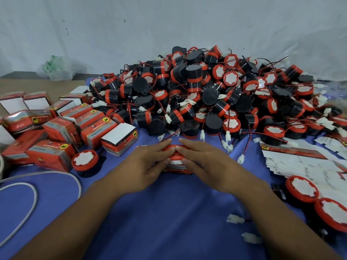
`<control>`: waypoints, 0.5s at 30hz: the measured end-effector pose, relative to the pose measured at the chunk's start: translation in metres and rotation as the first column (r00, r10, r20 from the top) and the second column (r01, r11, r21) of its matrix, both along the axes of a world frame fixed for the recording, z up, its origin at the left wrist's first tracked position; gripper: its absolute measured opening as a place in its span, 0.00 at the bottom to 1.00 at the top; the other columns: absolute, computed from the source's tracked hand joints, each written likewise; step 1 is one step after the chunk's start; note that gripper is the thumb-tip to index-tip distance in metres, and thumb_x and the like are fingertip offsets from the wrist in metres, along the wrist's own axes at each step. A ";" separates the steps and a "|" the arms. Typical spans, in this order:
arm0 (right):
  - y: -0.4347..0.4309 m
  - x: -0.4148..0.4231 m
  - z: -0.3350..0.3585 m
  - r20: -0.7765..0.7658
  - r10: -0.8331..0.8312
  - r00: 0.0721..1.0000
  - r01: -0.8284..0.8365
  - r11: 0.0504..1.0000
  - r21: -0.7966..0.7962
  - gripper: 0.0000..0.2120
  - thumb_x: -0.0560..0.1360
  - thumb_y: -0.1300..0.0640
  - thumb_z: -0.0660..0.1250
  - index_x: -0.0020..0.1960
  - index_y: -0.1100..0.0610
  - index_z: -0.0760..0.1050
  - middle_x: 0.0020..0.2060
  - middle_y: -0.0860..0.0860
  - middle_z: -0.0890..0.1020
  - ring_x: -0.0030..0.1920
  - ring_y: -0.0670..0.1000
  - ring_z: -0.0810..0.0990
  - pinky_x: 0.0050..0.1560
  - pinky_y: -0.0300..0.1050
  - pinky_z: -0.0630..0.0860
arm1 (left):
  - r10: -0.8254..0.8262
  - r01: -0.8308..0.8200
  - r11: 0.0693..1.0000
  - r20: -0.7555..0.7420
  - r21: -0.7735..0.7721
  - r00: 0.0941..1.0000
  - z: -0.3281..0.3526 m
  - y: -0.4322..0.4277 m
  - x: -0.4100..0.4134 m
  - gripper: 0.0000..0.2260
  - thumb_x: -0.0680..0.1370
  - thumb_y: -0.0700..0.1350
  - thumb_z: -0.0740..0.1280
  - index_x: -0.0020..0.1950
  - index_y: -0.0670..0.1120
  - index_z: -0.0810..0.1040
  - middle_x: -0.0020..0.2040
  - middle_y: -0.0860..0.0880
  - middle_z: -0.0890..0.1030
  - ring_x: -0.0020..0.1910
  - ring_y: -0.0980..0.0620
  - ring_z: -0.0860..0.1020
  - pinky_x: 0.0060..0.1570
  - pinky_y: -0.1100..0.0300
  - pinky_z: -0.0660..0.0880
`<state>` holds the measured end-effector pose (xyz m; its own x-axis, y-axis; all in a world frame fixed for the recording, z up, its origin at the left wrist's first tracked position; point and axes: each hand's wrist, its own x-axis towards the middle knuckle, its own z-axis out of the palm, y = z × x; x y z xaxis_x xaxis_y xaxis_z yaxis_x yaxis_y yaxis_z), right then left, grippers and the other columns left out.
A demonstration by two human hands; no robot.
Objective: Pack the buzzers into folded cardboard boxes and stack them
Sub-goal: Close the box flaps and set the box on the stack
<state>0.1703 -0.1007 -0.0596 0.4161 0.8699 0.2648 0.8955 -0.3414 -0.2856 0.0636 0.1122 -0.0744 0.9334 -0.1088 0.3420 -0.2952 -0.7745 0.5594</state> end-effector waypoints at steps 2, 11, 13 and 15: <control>-0.001 -0.001 -0.001 -0.010 0.015 1.000 -0.015 1.000 -0.022 0.22 0.84 0.52 0.58 0.78 0.51 0.62 0.78 0.48 0.62 0.77 0.49 0.60 0.76 0.40 0.55 | 0.002 -0.011 0.991 0.065 0.134 0.998 0.002 0.001 -0.001 0.17 0.83 0.50 0.62 0.70 0.47 0.75 0.74 0.49 0.70 0.61 0.48 0.77 0.61 0.57 0.74; -0.004 -0.002 -0.014 -0.113 0.083 0.990 -0.066 0.988 0.140 0.24 0.82 0.49 0.59 0.77 0.54 0.66 0.79 0.51 0.61 0.78 0.49 0.60 0.76 0.45 0.62 | 0.010 -0.026 0.994 0.151 0.104 0.988 -0.002 -0.007 0.000 0.22 0.79 0.55 0.67 0.68 0.44 0.78 0.70 0.49 0.75 0.69 0.52 0.73 0.68 0.54 0.72; 0.001 -0.001 -0.020 -0.083 0.101 0.991 -0.069 0.944 0.321 0.18 0.79 0.60 0.67 0.69 0.60 0.76 0.72 0.52 0.71 0.74 0.46 0.67 0.74 0.43 0.65 | 0.037 -0.046 0.997 0.137 0.064 0.990 0.000 -0.006 -0.001 0.22 0.78 0.56 0.66 0.67 0.45 0.79 0.69 0.53 0.74 0.66 0.53 0.75 0.65 0.54 0.74; 0.001 -0.002 -0.023 -0.267 0.088 0.960 0.054 0.875 0.481 0.15 0.74 0.66 0.73 0.61 0.61 0.81 0.64 0.49 0.78 0.67 0.42 0.74 0.67 0.41 0.73 | 0.068 -0.077 0.994 0.113 0.076 0.991 -0.001 -0.005 0.000 0.21 0.77 0.55 0.66 0.66 0.44 0.80 0.69 0.50 0.75 0.66 0.50 0.76 0.64 0.50 0.75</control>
<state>0.1683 -0.0996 -0.0826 0.5191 0.6716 0.5287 0.7625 -0.0843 -0.6415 0.0632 0.1068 -0.0756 0.8969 -0.0731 0.4361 -0.2928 -0.8373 0.4618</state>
